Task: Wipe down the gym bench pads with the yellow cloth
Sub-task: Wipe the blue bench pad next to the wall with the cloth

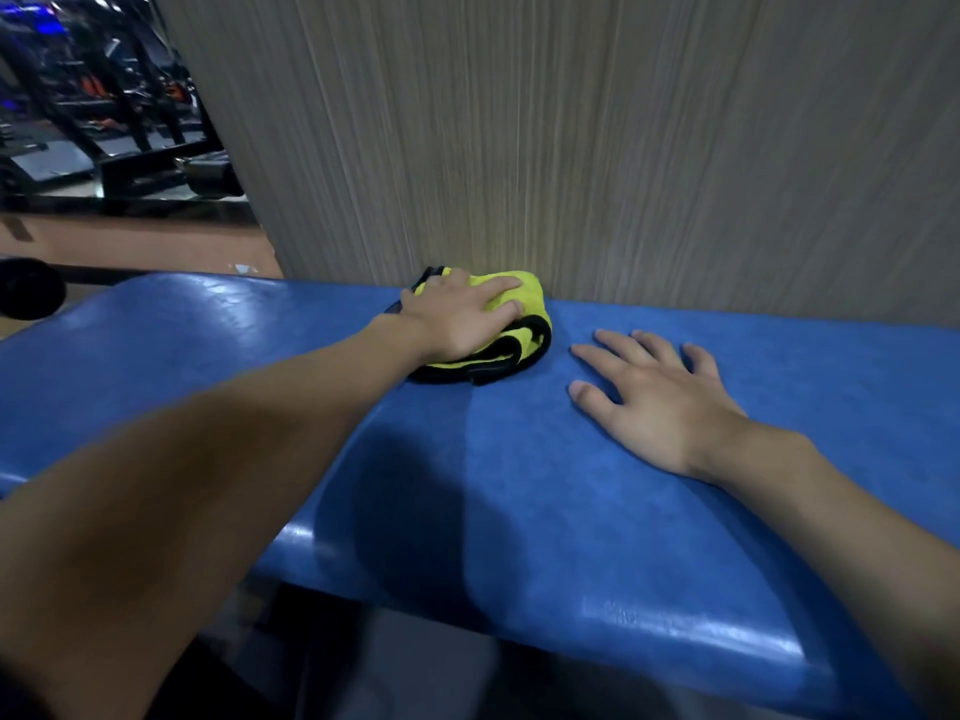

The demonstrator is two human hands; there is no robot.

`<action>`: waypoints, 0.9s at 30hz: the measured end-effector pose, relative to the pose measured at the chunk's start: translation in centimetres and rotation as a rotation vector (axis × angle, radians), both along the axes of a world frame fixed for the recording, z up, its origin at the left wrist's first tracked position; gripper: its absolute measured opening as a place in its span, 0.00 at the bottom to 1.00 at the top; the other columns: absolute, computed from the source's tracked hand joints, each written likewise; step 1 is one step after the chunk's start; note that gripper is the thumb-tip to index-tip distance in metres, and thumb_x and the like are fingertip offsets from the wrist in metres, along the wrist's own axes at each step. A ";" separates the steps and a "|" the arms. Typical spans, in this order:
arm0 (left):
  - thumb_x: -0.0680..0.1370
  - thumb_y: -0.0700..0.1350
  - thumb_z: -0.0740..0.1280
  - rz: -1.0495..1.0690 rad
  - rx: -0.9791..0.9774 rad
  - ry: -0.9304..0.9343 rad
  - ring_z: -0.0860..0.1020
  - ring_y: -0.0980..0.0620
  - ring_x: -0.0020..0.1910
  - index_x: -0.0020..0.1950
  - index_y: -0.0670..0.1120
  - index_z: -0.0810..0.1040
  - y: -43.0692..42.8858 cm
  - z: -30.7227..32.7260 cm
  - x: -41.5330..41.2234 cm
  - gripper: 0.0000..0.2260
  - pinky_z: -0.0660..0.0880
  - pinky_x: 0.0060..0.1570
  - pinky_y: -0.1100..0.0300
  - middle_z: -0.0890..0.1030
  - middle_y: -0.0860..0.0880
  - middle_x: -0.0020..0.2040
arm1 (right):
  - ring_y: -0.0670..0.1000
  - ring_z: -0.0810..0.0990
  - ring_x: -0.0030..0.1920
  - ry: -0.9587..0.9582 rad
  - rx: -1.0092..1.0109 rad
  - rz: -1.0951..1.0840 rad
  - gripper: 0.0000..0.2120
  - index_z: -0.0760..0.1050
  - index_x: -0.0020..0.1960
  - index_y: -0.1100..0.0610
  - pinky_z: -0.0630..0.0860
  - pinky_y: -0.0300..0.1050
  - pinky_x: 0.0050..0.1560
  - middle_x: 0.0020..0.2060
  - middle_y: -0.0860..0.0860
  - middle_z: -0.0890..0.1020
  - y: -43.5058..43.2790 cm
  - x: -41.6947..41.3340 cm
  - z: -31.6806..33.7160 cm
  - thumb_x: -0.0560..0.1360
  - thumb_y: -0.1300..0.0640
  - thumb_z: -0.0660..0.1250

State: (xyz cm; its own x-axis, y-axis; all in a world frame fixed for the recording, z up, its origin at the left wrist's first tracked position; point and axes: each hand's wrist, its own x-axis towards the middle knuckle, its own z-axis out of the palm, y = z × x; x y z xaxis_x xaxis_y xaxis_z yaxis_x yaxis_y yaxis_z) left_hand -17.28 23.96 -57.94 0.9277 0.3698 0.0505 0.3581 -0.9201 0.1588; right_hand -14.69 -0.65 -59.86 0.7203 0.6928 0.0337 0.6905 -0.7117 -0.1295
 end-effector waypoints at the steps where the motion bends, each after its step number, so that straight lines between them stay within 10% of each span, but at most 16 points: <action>1: 0.75 0.70 0.45 -0.001 0.006 -0.004 0.61 0.40 0.75 0.74 0.72 0.57 0.0 -0.2 -0.2 0.27 0.58 0.70 0.34 0.64 0.44 0.76 | 0.49 0.46 0.79 0.005 -0.001 0.000 0.30 0.52 0.78 0.38 0.43 0.61 0.76 0.79 0.41 0.52 0.0 0.0 0.0 0.77 0.33 0.41; 27: 0.71 0.72 0.38 -0.117 0.091 -0.029 0.55 0.49 0.77 0.77 0.72 0.50 -4.6 -1.5 -20.9 0.33 0.57 0.72 0.38 0.62 0.48 0.76 | 0.51 0.49 0.80 0.037 0.013 0.065 0.26 0.57 0.78 0.40 0.41 0.67 0.74 0.79 0.42 0.57 3.3 -2.2 2.6 0.81 0.36 0.48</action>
